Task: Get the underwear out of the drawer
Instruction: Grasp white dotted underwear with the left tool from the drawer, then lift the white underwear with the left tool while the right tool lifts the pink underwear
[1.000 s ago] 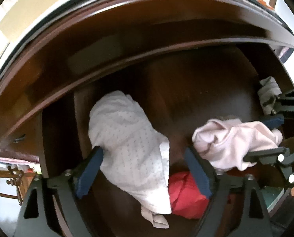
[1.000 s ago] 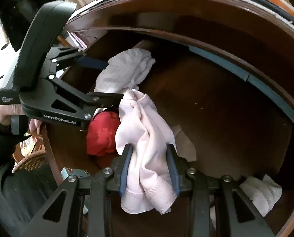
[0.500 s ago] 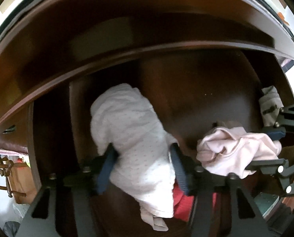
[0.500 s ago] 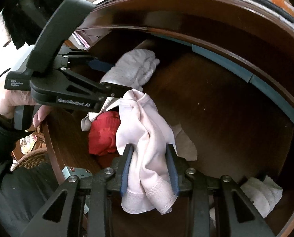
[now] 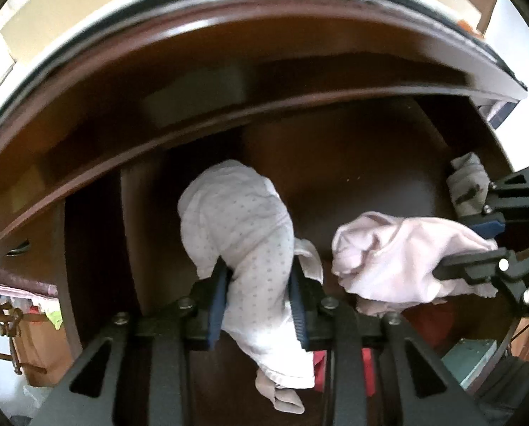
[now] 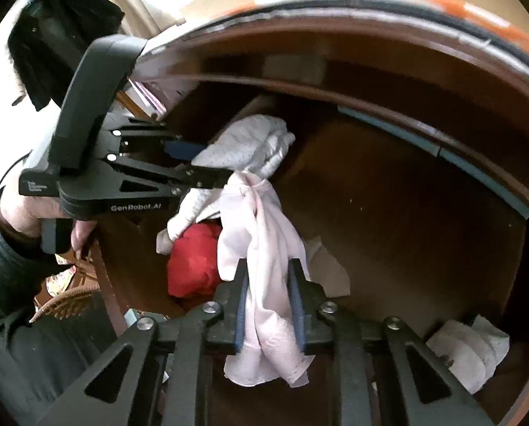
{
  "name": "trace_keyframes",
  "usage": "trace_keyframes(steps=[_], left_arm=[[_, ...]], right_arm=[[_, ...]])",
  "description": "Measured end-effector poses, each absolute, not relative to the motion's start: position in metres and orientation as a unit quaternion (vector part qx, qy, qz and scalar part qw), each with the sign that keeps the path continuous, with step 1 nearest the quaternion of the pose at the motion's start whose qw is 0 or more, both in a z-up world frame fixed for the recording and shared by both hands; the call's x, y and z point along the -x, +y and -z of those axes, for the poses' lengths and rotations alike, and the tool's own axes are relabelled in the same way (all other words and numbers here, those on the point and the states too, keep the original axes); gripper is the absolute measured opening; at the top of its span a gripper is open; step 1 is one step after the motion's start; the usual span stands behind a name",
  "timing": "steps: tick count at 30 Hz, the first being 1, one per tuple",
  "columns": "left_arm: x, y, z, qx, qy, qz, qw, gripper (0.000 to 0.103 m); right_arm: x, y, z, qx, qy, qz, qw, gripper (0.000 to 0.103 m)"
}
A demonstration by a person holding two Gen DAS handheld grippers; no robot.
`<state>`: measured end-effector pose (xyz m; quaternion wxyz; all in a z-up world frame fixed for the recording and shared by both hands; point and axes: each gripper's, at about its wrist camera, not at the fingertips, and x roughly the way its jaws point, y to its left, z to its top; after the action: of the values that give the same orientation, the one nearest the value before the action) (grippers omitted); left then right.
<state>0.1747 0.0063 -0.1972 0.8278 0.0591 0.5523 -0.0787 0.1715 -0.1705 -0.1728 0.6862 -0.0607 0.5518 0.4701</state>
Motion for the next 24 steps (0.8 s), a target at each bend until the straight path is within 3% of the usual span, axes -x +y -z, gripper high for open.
trace_keyframes(steps=[7, 24], left_arm=[[-0.151, 0.017, 0.179, -0.049, 0.506, 0.094, 0.856, 0.030], [-0.124, 0.056, 0.146, -0.022, 0.433, 0.104, 0.895, 0.030]], right_arm=[[-0.166, -0.171, 0.165, 0.066, 0.526, -0.471, 0.705, 0.015], [-0.160, -0.201, 0.143, 0.040, 0.454, -0.489, 0.744, 0.012]])
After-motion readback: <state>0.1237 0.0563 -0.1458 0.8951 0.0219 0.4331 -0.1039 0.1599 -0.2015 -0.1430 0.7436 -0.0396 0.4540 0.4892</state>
